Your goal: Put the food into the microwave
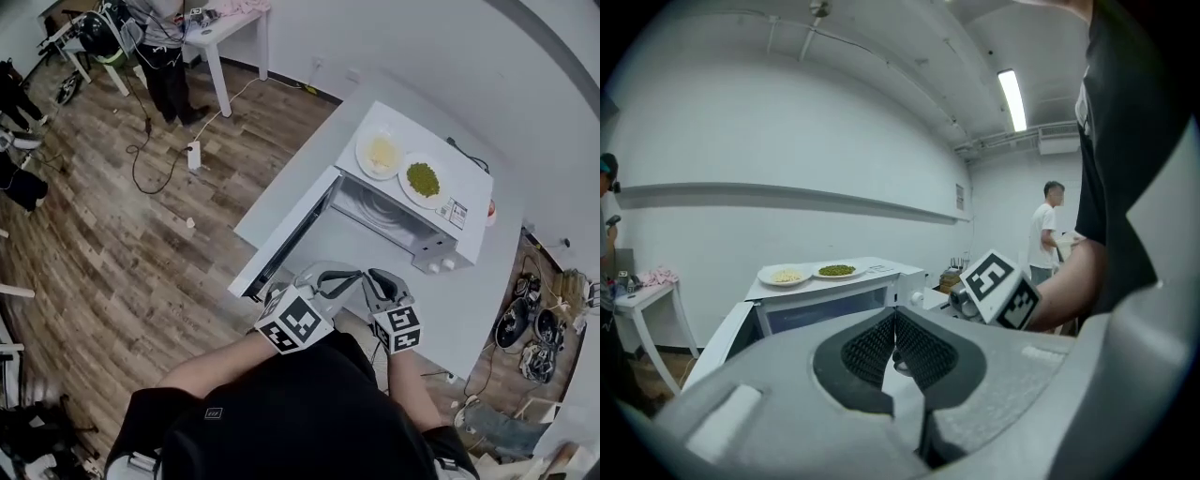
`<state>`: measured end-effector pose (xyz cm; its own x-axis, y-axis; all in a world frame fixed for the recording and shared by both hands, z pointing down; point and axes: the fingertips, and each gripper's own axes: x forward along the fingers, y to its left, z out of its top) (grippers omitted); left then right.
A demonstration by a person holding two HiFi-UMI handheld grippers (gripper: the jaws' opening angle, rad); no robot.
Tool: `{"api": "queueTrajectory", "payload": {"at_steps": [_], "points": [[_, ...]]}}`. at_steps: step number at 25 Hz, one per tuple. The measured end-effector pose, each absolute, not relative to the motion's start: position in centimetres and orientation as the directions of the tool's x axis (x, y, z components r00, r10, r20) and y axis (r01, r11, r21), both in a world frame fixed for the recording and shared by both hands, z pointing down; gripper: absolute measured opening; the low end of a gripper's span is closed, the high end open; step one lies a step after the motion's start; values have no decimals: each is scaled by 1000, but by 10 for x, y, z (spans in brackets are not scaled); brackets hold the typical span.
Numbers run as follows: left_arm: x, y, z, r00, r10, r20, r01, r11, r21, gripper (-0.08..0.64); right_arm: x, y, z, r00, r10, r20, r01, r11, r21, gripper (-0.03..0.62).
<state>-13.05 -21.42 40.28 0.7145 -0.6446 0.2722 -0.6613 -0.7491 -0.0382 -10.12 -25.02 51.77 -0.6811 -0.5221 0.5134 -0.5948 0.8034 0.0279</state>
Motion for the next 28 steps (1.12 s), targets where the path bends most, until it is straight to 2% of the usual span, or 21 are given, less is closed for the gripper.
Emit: {"api": "queueTrajectory", "payload": {"at_steps": [3, 5, 9, 16, 19, 28], "points": [[-128, -197, 398, 736, -634, 237, -650, -760, -14, 9, -99, -226, 493, -762, -512, 397, -638, 701, -320, 57], [-126, -188, 394, 745, -629, 222, -647, -762, 9, 9, -89, -212, 480, -772, -525, 359, -635, 654, -411, 51], [-126, -176, 391, 738, -636, 226, -655, -755, 16, 9, -60, -189, 452, -779, -539, 322, -627, 668, -400, 31], [-100, -158, 378, 676, -698, 237, -724, -689, 35, 9, 2, -157, 405, -835, -527, 155, -539, 730, -420, 15], [-66, -147, 360, 668, -716, 203, -741, -667, 83, 9, 39, -140, 386, -858, -510, 61, -480, 754, -449, 15], [72, -130, 348, 683, -703, 197, -728, -676, 113, 9, 152, -99, 346, -879, -475, -33, -426, 815, -392, 14]]}}
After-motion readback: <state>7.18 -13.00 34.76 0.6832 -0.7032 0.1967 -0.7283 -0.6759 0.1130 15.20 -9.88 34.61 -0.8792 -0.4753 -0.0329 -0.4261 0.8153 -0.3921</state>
